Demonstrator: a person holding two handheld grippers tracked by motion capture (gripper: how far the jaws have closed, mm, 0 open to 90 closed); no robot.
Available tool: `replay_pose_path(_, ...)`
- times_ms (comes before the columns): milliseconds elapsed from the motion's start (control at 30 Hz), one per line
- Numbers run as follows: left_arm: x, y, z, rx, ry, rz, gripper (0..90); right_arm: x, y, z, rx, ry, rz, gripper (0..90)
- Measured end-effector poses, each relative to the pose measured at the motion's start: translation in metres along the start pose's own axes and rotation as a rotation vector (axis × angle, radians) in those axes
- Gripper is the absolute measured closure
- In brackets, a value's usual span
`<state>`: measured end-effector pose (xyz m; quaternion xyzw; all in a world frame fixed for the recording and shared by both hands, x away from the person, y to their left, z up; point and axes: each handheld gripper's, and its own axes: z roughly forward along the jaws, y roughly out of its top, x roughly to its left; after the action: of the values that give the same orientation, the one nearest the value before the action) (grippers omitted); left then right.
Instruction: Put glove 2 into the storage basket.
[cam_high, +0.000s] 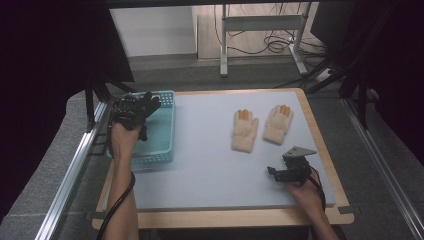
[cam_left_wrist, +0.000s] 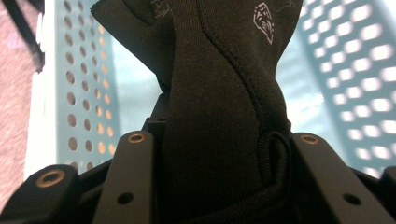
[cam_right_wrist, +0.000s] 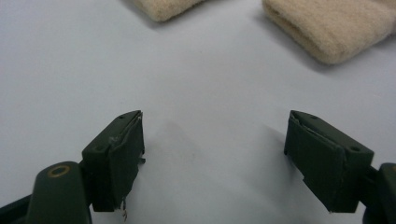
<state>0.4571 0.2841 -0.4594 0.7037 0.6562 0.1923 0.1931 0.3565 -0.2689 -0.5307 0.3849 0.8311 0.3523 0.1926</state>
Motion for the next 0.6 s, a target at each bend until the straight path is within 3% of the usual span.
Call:
replay_pose_path(233,0.008,-0.002,0.025,0.082,0.052,-0.038,58.2,0.0,0.0,0.0,0.0,0.0,0.0,19.7)
replay_pose_path(367,0.012,-0.002,0.033,0.124,0.087,-0.03,56.0,0.0,0.0,0.0,-0.001,0.001,0.0,19.8)
replay_pose_path(433,0.014,-0.003,0.039,0.163,0.118,-0.003,52.2,0.0,0.0,0.0,-0.001,0.0,0.0,19.8)
replay_pose_path(500,0.014,-0.005,0.041,0.162,0.12,0.002,48.8,0.0,0.0,0.0,-0.001,0.0,0.001,19.8)
replay_pose_path(533,0.015,-0.006,0.041,0.163,0.11,0.012,38.2,0.0,0.0,0.0,0.0,0.001,0.001,19.8)
replay_pose_path(600,0.016,-0.008,0.04,0.154,0.097,0.02,29.7,0.0,0.0,0.0,0.0,0.0,0.001,19.7)
